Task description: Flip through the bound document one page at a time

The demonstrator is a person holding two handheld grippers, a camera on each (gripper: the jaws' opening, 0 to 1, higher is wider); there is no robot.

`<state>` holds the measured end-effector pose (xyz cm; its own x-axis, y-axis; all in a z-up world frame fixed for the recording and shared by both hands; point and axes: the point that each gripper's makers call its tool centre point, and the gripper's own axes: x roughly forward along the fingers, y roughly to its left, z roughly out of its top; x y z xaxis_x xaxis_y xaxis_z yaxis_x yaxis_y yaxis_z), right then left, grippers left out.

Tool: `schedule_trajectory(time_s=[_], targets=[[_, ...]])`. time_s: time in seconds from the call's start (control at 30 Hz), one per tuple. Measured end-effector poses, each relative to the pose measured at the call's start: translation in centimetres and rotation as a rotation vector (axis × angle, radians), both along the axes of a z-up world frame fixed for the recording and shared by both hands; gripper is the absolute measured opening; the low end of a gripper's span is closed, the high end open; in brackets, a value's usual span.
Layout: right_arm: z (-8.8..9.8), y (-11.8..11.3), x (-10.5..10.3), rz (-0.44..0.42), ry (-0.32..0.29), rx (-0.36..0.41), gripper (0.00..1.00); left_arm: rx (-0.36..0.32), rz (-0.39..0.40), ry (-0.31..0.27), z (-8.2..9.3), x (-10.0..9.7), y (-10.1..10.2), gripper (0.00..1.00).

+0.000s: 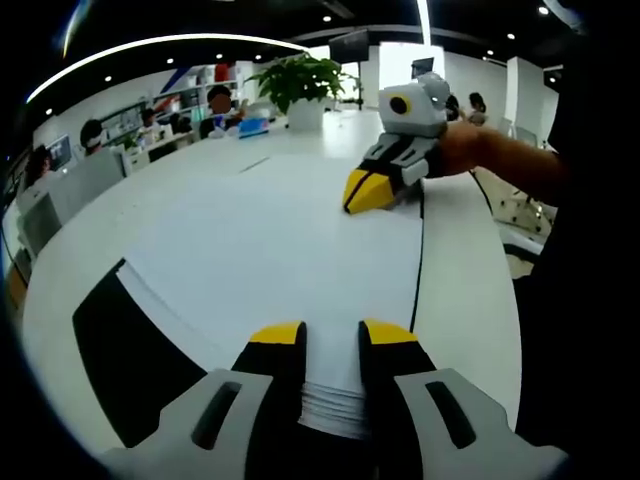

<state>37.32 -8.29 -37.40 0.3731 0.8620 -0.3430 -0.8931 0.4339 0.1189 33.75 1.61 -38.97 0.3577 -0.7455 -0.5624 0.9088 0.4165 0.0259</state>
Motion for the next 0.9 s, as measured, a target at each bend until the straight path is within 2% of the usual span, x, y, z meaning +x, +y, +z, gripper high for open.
schedule_trajectory(time_s=[0.17,0.43,0.9], targets=[[0.0,0.1,0.7,-0.013,0.013,-0.012,0.02,-0.002,-0.001,0.001,0.0,0.0,0.0,0.24],[0.0,0.2,1.9,-0.049,0.051,0.01,0.02,-0.009,-0.001,0.003,0.0,0.1,-0.1,0.24],[0.2,0.4,3.7,-0.079,0.06,0.011,0.02,-0.016,-0.003,0.01,0.0,0.0,-0.1,0.24]])
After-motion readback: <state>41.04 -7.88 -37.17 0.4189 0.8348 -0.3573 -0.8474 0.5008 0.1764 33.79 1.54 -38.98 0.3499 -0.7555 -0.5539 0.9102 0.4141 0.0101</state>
